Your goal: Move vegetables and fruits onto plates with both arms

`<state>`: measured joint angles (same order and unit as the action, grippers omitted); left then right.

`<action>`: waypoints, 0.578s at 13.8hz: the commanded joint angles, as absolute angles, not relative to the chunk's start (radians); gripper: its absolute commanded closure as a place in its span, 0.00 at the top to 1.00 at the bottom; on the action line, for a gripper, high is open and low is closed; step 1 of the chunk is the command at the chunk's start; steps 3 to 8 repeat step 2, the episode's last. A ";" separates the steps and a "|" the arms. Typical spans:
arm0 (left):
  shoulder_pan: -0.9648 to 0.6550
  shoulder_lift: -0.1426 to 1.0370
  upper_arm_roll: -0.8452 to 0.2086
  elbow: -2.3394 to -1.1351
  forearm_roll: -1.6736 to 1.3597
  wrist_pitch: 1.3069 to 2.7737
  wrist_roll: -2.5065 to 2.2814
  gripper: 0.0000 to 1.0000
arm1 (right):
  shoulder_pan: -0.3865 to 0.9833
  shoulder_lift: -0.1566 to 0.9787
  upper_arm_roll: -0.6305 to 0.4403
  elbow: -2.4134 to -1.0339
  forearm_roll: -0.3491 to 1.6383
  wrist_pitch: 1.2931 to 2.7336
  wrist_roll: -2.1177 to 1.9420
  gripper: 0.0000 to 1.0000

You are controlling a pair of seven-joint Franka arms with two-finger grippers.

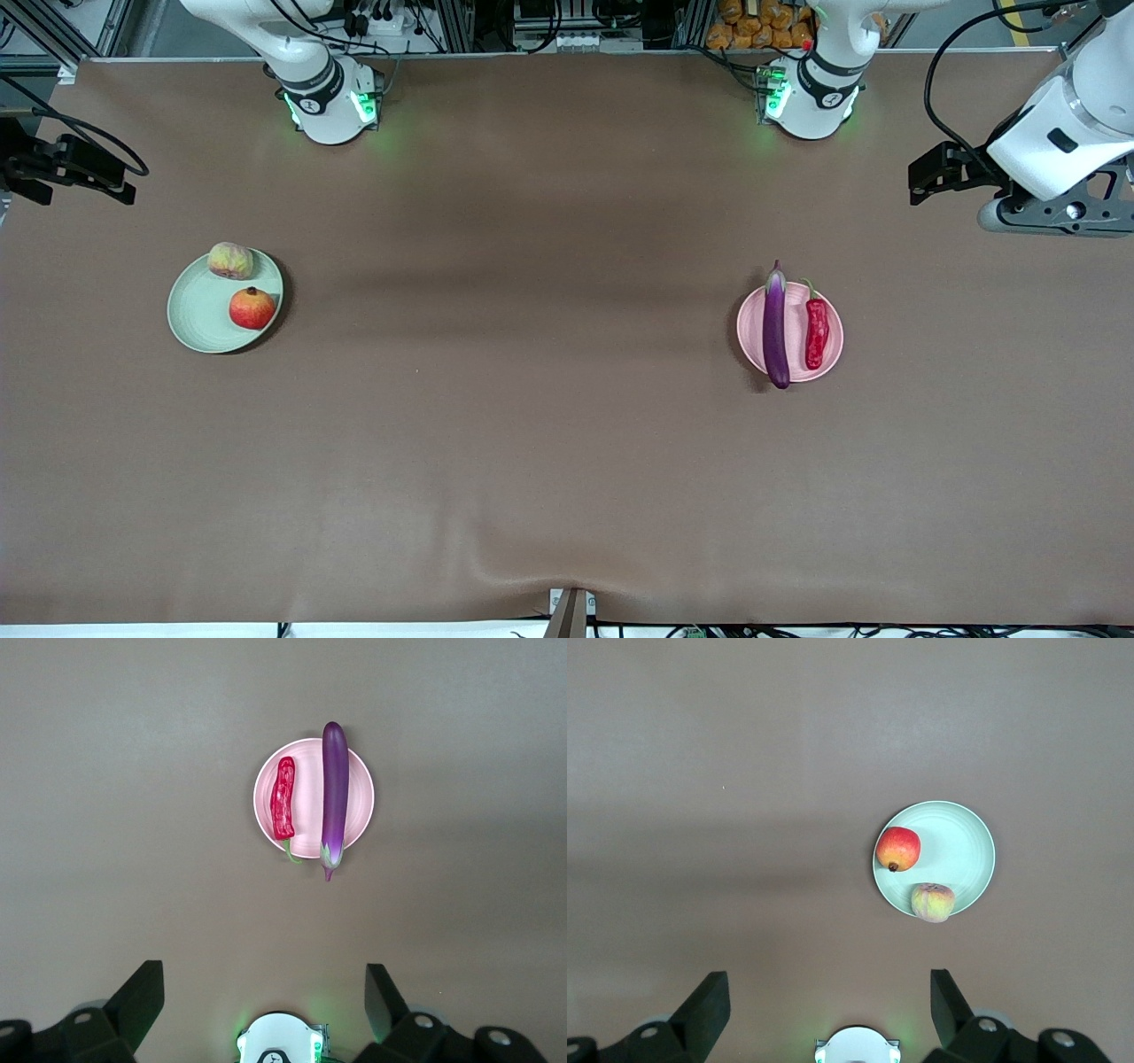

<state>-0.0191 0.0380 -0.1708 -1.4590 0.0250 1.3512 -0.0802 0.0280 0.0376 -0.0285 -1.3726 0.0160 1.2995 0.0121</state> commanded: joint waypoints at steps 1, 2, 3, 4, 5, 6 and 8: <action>-0.017 0.035 -0.184 -1.454 0.025 1.355 -0.078 1.00 | 0.035 0.025 -0.040 -1.385 0.038 1.299 0.005 1.00; -0.017 0.035 -0.187 -1.456 0.025 1.353 -0.081 1.00 | 0.034 0.025 -0.040 -1.385 0.038 1.298 0.005 1.00; -0.017 0.035 -0.187 -1.456 0.025 1.353 -0.081 1.00 | 0.034 0.025 -0.040 -1.385 0.038 1.298 0.005 1.00; -0.017 0.035 -0.187 -1.456 0.025 1.353 -0.081 1.00 | 0.034 0.025 -0.040 -1.385 0.038 1.298 0.005 1.00; -0.017 0.035 -0.187 -1.456 0.025 1.353 -0.081 1.00 | 0.034 0.025 -0.040 -1.385 0.038 1.298 0.005 1.00; -0.017 0.035 -0.187 -1.456 0.025 1.353 -0.081 1.00 | 0.034 0.025 -0.040 -1.385 0.038 1.298 0.005 1.00; -0.017 0.035 -0.187 -1.456 0.025 1.353 -0.081 1.00 | 0.034 0.025 -0.040 -1.385 0.038 1.298 0.005 1.00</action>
